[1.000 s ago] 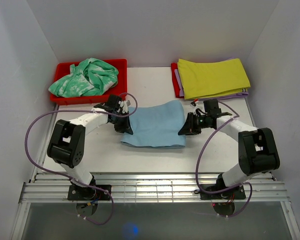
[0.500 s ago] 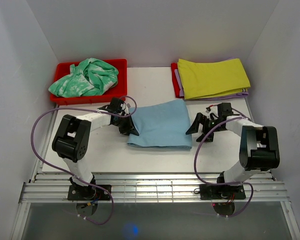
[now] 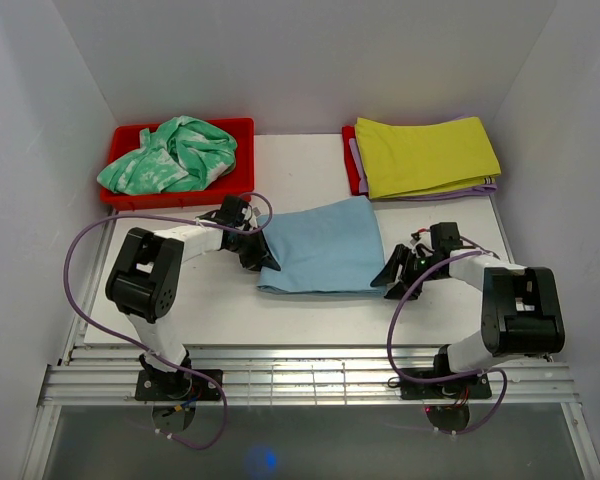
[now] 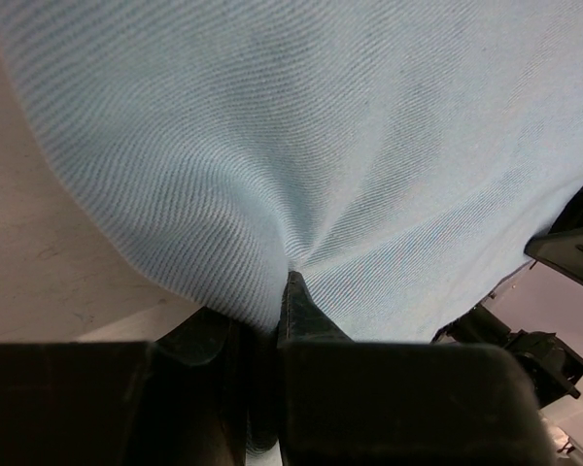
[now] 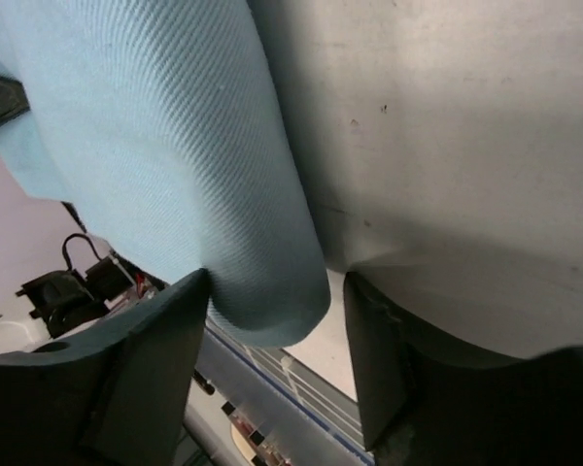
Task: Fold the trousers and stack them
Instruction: Neatly place the folded trousers to the corner
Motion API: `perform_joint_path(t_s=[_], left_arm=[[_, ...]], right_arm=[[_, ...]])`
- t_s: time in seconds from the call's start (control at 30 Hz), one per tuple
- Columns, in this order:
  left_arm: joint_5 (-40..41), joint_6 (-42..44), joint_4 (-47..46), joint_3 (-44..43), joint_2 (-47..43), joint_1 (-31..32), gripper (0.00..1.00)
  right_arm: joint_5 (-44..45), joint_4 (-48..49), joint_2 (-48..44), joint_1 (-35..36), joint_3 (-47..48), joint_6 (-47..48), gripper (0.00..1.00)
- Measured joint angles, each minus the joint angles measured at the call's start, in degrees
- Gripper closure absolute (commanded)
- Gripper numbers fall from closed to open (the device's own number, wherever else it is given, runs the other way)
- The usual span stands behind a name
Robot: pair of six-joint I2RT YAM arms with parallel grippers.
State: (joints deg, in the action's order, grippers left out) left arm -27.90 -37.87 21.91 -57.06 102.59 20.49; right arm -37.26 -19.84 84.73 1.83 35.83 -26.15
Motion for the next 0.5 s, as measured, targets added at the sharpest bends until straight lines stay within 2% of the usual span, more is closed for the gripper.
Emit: perform_joint_path(t_s=[0.13, 0.17, 0.27, 0.37, 0.5], left_arm=[[0.24, -0.07, 0.09, 0.04, -0.09, 0.11, 1.0], [0.42, -0.07, -0.02, 0.24, -0.24, 0.17, 1.0], [1.09, -0.07, -0.57, 1.42, -1.4, 0.5, 1.0], [2.69, 0.83, 0.39, 1.22, -2.34, 1.22, 1.0], [8.31, 4.09, 5.38, -3.23, -3.39, 3.87, 1.0]], right_arm=[[2.29, 3.26, 0.5, 2.51, -0.17, -0.2, 0.6], [2.91, 3.5, 0.52, 2.95, -0.17, -0.02, 0.73], [3.72, 3.8, 0.28, 4.07, 0.17, 0.76, 0.92], [6.01, 2.56, -1.22, 6.27, 1.77, 2.89, 0.92], [9.53, -1.44, -6.29, 9.64, 6.6, 6.54, 0.92]])
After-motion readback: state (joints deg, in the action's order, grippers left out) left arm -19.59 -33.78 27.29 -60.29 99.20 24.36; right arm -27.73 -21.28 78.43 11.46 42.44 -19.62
